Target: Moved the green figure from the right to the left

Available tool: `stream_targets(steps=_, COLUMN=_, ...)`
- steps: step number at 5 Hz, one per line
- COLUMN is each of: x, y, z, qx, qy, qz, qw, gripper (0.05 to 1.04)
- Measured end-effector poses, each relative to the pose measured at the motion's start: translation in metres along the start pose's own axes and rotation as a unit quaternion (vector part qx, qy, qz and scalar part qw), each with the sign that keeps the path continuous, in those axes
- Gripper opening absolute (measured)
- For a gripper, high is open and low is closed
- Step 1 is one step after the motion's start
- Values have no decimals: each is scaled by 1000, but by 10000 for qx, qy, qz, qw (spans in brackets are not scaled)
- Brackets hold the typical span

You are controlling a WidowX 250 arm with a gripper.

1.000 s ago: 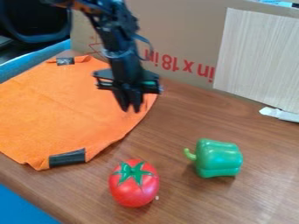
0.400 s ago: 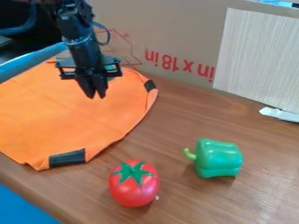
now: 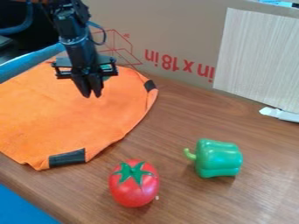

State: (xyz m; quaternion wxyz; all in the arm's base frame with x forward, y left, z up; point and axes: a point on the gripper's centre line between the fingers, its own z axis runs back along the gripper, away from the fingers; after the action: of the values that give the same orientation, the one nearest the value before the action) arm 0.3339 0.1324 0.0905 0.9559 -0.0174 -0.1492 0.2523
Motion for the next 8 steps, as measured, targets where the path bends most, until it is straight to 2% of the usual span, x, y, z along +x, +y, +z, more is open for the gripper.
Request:
stream_targets(steps=1, x=0, y=28, z=3, qx=111, qy=-50, qz=346, qw=9993, gripper=193)
stream_targets(steps=3, x=-30, y=65, z=5, qx=433, qy=47, qz=527, qw=9977, gripper=193)
stream_targets(steps=4, x=-46, y=79, z=-2, qx=557, qy=220, qz=562, qw=9966, gripper=193)
stream_targets(steps=7, x=-35, y=126, z=14, qx=678, qy=-129, qz=1391, qw=9879, gripper=193)
stream_targets(steps=8, x=-36, y=137, z=15, qx=849, qy=-169, qz=1531, qw=9844, gripper=193)
